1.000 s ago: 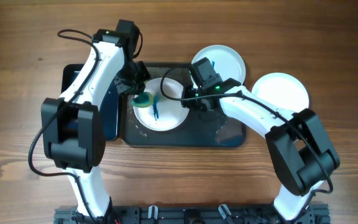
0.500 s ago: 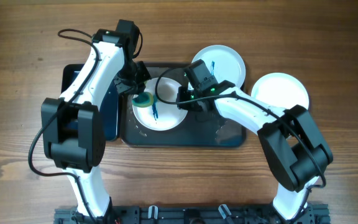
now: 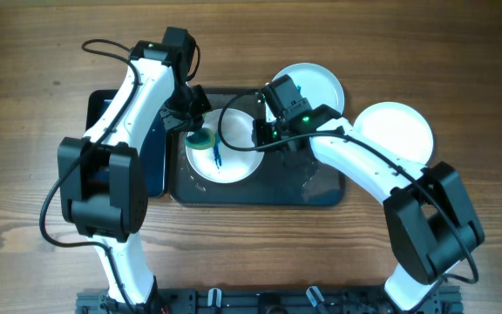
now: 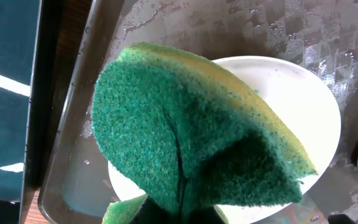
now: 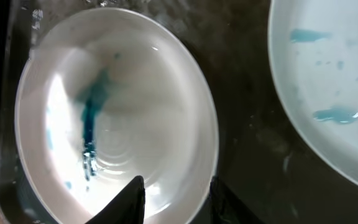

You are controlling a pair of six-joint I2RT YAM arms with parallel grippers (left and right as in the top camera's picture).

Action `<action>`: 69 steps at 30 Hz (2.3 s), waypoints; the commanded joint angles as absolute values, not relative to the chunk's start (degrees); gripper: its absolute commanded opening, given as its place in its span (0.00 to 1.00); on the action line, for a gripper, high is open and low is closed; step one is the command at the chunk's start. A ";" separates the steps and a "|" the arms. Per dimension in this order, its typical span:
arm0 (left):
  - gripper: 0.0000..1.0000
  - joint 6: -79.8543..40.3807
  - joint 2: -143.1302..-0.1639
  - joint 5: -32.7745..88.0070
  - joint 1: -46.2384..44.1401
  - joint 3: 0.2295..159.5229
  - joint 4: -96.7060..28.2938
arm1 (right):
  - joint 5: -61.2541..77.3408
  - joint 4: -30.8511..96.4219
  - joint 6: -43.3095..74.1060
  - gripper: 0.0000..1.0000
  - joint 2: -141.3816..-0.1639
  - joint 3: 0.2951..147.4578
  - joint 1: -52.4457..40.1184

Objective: Clean dirty plates on tray and stack at the side
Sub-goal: 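Scrub the plate's blue stain with the sponge in the left gripper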

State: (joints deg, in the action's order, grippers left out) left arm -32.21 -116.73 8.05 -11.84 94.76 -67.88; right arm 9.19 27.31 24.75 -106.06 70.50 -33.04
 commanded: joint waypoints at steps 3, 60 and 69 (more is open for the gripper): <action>0.04 -30.44 -116.05 8.97 -11.70 94.45 -67.92 | 7.86 26.81 21.82 0.36 -109.65 71.26 -32.47; 0.04 -30.50 -116.05 14.33 -17.23 72.16 -49.89 | 19.35 25.32 28.67 0.04 -119.48 72.64 -29.41; 0.04 -23.46 -116.03 31.16 -21.76 67.94 -41.45 | 19.31 25.32 28.51 0.04 -119.48 72.62 -29.41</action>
State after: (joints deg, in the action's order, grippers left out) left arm -30.39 -111.90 9.02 -17.21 71.11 -44.82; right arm 19.99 25.17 27.79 -117.16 73.03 -28.67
